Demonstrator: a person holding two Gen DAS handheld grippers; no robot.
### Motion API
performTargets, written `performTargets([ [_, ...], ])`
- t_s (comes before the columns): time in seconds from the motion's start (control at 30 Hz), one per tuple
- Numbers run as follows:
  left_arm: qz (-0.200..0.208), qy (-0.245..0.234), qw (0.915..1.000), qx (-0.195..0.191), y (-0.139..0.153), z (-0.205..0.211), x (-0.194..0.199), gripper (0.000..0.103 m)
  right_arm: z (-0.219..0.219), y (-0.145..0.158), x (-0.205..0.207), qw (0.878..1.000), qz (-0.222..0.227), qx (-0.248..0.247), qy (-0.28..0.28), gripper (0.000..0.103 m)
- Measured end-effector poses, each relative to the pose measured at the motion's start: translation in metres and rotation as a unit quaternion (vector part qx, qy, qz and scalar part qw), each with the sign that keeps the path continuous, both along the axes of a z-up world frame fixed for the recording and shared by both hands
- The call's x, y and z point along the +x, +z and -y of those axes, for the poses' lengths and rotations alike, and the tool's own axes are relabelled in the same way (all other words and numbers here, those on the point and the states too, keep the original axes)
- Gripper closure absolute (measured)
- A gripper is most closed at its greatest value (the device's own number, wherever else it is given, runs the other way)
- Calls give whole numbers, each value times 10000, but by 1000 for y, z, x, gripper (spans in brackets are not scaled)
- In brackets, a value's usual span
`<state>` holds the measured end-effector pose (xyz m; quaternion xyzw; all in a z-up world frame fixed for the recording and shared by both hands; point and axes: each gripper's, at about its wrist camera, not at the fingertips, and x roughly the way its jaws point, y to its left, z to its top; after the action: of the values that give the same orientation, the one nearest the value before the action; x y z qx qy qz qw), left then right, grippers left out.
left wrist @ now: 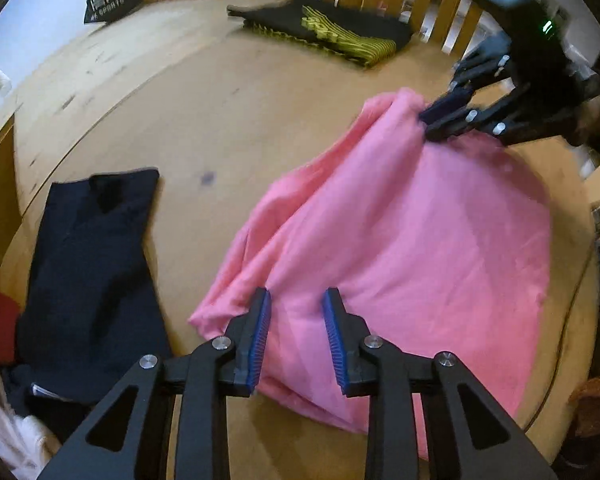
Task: Fold clothes
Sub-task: 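Release the folded shirt and pat it flat with both grippers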
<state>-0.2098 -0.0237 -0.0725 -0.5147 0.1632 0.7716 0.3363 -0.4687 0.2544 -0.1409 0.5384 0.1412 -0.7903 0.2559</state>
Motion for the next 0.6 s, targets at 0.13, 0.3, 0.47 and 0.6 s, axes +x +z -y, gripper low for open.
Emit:
performTargets([
  [0.13, -149, 152, 9995, -239, 8, 7, 1, 75, -14, 4, -4, 9994, 170, -202, -233, 86],
  [0.3, -357, 193, 9990, -182, 32, 19, 4, 65, -30, 35, 1, 9983, -433, -59, -373, 47],
  [0.47, -127, 61, 9992, -371, 27, 16, -10, 63, -24, 34, -11, 9993, -366, 46, -45, 47],
  [0.6, 97, -149, 9978, -633, 14, 9, -17, 62, -14, 27, -18, 9991, -259, 214, 255, 47],
])
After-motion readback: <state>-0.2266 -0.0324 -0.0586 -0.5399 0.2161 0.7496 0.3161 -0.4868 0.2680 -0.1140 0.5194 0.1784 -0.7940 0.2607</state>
